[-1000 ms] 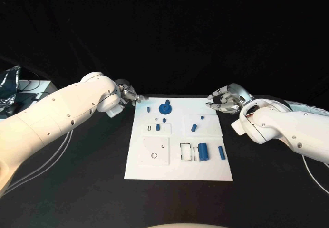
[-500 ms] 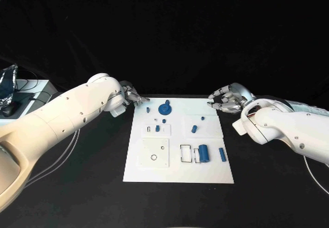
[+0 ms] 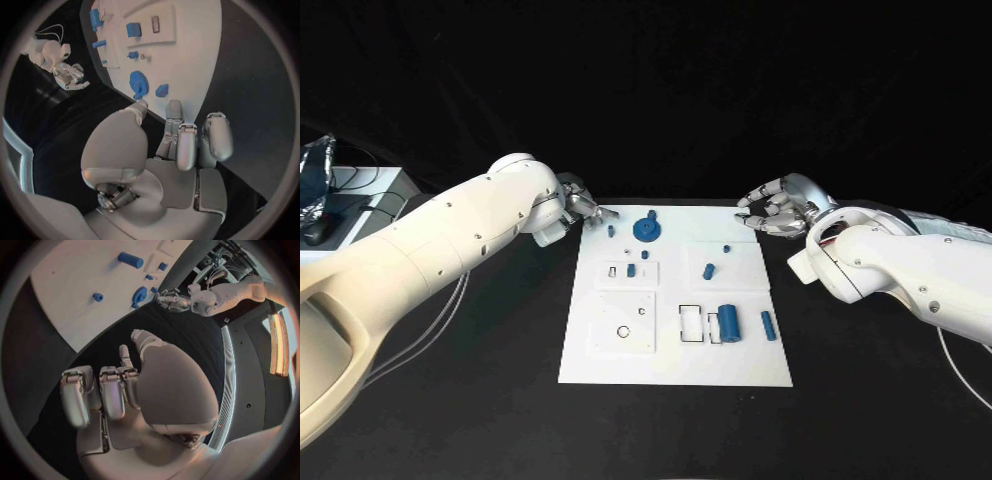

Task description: Assemble the parts on the task board

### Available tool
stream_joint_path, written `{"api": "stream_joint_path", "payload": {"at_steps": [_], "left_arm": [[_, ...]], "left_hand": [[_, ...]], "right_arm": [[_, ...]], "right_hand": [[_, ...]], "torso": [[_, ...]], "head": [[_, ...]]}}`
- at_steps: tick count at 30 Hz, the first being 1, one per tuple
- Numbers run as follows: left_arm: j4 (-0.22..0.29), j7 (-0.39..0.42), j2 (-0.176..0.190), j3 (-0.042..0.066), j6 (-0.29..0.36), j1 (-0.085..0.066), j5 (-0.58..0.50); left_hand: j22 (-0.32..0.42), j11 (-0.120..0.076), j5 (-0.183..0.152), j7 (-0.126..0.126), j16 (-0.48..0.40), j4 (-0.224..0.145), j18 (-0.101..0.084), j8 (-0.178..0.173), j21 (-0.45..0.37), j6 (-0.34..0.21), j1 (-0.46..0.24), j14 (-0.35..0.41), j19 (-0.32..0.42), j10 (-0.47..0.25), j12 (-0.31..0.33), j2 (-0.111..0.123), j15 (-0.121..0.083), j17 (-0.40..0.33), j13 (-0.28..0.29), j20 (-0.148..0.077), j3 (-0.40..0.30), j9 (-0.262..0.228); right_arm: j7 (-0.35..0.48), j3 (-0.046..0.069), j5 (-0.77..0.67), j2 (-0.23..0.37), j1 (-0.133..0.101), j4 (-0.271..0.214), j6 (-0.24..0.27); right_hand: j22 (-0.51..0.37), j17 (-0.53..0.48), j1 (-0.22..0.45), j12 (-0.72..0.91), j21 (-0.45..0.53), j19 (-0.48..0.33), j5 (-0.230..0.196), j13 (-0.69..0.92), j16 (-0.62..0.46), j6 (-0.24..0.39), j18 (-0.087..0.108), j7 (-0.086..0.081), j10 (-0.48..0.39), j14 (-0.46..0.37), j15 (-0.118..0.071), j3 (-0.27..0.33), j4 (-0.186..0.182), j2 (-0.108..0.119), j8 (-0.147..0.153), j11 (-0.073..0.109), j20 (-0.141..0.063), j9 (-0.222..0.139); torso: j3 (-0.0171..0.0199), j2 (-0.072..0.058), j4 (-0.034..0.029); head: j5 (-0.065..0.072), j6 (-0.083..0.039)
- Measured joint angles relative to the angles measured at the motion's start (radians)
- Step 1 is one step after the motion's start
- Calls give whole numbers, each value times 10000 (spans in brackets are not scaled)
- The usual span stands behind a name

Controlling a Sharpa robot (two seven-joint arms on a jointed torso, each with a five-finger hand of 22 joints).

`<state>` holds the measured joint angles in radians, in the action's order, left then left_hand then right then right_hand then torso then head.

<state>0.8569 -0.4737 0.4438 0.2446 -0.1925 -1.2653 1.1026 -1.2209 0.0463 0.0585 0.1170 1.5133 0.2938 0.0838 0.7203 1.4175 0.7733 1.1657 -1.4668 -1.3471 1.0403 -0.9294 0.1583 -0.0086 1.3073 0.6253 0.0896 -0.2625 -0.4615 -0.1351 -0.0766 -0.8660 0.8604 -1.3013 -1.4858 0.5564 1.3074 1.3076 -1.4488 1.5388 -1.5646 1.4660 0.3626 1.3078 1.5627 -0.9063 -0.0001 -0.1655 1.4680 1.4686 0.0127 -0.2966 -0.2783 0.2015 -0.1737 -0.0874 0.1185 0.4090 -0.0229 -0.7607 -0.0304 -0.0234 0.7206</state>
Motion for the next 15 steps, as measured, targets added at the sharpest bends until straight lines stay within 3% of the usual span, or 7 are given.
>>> {"api": "stream_joint_path", "payload": {"at_steps": [15], "left_arm": [[-90, -12, -102, -239, -437, -32, -88]], "left_hand": [[-104, -35, 0, -62, 67, -13, 0, 53, 47, 117, 1, 37, -36, 36, -56, -1, -37, 0, -21, -37, -151, -79]], "right_arm": [[-3, 3, -13, -43, -3, 9, 0]], "right_hand": [[-1, -1, 0, 0, 0, 0, -1, -2, 0, 0, 0, 0, 0, 0, 0, -2, -2, 0, 0, 0, 0, -1]], "torso": [[-3, -22, 12]], "head": [[6, -14]]}}
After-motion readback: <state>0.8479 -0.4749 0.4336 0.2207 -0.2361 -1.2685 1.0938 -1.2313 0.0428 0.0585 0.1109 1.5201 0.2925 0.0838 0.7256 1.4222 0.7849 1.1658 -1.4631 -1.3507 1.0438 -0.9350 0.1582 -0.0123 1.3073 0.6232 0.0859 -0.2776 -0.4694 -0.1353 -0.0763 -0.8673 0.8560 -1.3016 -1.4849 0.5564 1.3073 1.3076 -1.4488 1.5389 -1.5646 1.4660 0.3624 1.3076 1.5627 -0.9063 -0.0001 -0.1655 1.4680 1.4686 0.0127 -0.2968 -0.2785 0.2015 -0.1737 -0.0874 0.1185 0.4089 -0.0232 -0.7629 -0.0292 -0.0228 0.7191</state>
